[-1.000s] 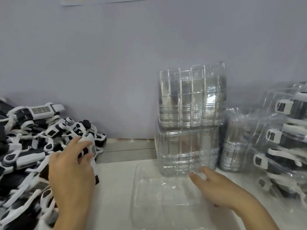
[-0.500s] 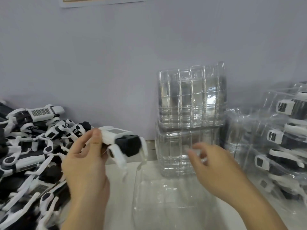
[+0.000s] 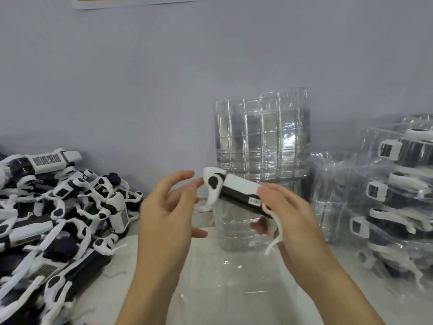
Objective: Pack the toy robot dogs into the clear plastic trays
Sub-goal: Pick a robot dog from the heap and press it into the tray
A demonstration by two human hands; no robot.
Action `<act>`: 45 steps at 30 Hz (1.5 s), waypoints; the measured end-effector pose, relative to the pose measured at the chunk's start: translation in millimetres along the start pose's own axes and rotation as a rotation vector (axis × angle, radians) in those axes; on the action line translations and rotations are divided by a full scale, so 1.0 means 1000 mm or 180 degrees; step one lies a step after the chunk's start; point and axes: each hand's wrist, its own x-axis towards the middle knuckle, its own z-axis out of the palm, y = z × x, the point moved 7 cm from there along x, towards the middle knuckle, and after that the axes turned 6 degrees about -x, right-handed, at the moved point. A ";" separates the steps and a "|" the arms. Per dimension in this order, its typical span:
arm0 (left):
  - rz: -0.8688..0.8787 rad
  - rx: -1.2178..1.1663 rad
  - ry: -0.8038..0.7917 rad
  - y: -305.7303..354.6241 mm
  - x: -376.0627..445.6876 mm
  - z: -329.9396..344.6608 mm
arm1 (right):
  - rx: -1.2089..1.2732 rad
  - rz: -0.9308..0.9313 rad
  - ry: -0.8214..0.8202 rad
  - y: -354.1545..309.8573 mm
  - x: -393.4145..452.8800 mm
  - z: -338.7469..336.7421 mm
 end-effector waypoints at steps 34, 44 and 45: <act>-0.0864 0.0863 0.0310 -0.079 0.003 -0.038 | -0.3284 -0.1213 0.0204 0.007 0.004 -0.002; -0.1669 0.0697 -0.0413 -0.120 -0.014 -0.026 | -0.3154 -0.0935 -0.0414 0.040 0.002 0.025; -0.1674 0.0702 -0.0395 -0.120 -0.013 -0.027 | -0.3200 -0.0871 -0.0461 0.043 0.003 0.025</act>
